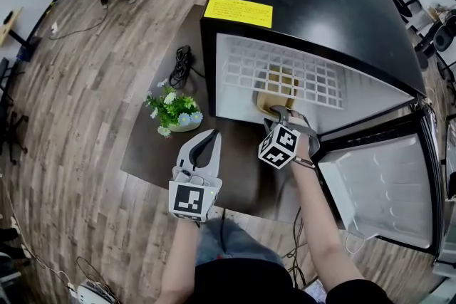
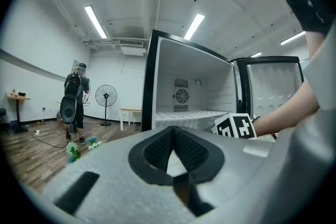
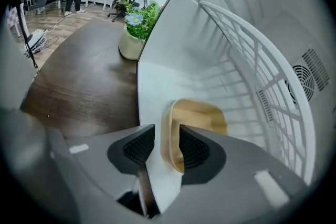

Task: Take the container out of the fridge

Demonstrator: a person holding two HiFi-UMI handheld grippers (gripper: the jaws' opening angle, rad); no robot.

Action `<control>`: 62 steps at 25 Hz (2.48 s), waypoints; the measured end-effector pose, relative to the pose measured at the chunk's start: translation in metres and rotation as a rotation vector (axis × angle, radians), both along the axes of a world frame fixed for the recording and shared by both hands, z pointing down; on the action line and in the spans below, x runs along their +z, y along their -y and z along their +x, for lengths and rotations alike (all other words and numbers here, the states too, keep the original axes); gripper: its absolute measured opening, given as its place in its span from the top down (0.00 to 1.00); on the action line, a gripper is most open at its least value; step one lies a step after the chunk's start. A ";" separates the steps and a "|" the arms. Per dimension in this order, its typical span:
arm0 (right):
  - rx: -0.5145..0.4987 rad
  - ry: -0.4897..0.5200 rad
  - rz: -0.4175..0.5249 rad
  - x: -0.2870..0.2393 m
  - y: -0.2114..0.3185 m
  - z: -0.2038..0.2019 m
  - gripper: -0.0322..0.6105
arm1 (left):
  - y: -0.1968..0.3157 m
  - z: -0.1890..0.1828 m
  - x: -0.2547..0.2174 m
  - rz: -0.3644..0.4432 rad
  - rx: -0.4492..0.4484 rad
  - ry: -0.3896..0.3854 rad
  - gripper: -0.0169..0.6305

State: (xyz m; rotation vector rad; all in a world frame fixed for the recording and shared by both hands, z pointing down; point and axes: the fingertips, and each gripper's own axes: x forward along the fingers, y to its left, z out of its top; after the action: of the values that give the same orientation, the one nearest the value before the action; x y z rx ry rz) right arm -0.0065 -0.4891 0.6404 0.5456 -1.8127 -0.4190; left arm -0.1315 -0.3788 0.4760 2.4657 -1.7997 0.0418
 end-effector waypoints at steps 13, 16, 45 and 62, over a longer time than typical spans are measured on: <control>0.008 -0.015 -0.012 0.007 0.003 0.003 0.86 | -0.004 -0.004 0.002 -0.011 -0.010 0.006 0.97; 0.008 -0.010 -0.020 0.005 0.002 0.004 0.88 | -0.005 -0.004 0.001 -0.009 -0.011 0.003 0.97; 0.050 0.432 -0.102 -0.054 -0.117 0.009 0.91 | -0.048 0.030 -0.020 0.030 0.032 0.016 0.97; 0.117 1.089 -0.023 -0.173 -0.195 0.031 0.91 | -0.070 0.039 -0.053 0.089 0.091 0.049 0.97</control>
State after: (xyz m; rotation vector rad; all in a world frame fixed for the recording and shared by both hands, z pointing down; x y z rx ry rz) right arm 0.0249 -0.2945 0.4672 0.9689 -2.7845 0.0240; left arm -0.0924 -0.3088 0.4230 2.6294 -1.7437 0.0284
